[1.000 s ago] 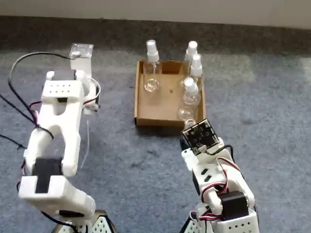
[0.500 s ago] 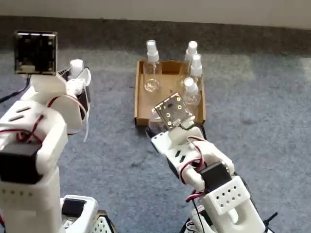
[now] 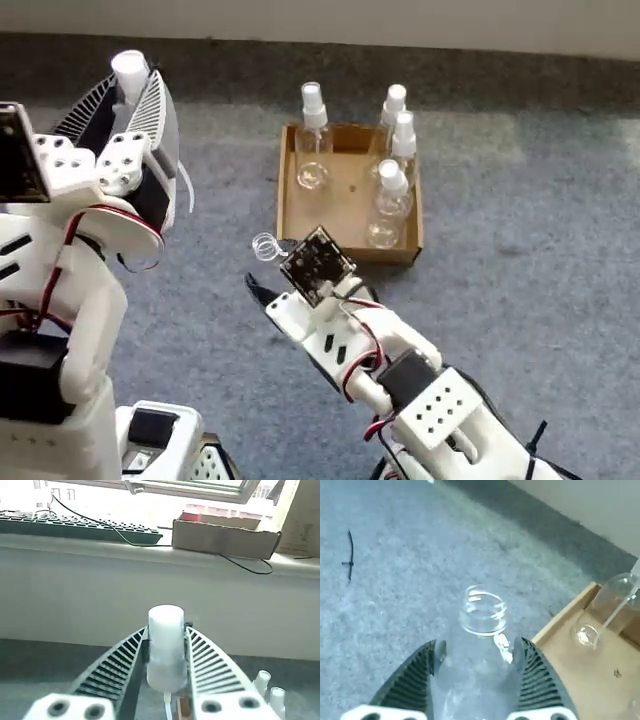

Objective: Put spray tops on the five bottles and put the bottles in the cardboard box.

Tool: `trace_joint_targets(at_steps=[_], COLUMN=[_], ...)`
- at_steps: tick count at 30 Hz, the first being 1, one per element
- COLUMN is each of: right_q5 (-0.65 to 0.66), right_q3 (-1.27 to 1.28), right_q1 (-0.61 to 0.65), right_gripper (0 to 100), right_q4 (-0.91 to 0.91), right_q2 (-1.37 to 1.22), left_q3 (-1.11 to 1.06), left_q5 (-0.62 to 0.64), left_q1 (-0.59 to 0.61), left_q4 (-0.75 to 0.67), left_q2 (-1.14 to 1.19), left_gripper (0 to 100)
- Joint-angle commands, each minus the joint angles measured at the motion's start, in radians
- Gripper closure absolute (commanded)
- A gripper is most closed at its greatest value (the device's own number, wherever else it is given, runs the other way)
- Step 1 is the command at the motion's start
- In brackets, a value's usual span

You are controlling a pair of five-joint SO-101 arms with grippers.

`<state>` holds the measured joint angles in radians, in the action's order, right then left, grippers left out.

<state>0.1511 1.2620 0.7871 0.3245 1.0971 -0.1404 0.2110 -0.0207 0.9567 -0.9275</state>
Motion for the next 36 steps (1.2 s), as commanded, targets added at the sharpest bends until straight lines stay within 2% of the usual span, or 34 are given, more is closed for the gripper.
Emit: trace_joint_targets(at_steps=[1,6,10,17,36], right_q5=[-0.017,-0.017,-0.018,-0.017,-0.017], right_q3=[0.105,0.209,0.229,0.326,0.323], right_q1=[0.01,0.01,0.01,0.008,-0.039], right_gripper=[99.5,99.5,99.5,99.5,99.5], right_q4=[-0.117,-0.122,-0.122,-0.113,-0.119], right_q2=[0.079,0.166,0.308,0.495,0.366], left_q3=[0.035,0.022,-0.044,-0.091,-0.079], left_q5=[0.018,0.018,0.018,0.02,0.023], left_q1=[-0.102,-0.289,-0.355,-0.367,-0.378], left_q4=[-0.031,-0.031,-0.038,-0.038,-0.034], left_q2=[-0.007,-0.007,-0.007,-0.007,-0.005], left_gripper=[99,99,99,99,99])
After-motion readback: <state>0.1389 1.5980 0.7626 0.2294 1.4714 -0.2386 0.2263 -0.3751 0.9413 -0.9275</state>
